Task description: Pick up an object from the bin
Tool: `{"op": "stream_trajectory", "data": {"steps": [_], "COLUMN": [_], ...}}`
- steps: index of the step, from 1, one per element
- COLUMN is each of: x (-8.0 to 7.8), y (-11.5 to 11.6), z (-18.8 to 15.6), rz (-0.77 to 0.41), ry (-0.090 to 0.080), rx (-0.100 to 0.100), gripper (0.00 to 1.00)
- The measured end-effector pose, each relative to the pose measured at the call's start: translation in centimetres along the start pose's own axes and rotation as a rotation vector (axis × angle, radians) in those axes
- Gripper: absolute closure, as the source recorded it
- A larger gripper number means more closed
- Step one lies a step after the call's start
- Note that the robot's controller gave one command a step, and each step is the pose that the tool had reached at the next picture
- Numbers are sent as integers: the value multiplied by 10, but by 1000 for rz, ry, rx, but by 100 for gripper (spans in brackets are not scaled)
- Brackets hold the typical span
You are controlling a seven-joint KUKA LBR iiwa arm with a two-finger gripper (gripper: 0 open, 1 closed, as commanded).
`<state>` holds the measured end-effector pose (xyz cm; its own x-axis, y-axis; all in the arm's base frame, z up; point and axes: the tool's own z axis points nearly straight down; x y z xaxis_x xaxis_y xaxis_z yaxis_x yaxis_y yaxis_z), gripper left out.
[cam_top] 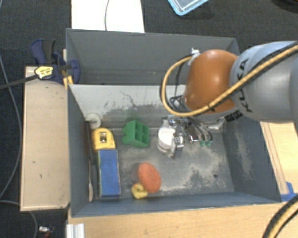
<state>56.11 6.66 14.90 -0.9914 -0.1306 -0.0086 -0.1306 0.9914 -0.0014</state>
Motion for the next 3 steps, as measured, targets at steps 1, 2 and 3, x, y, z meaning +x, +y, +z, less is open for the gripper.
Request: {"op": "stream_trajectory", "data": {"steps": [1,2,3], "x": [-10,-7,-16], "y": [-15,-14,-28], "z": [27,-10,-67], "rz": [47,51,72], "ry": [-8,6,6], "rx": [-1,-1,-1], "gripper": [100,100,100]}}
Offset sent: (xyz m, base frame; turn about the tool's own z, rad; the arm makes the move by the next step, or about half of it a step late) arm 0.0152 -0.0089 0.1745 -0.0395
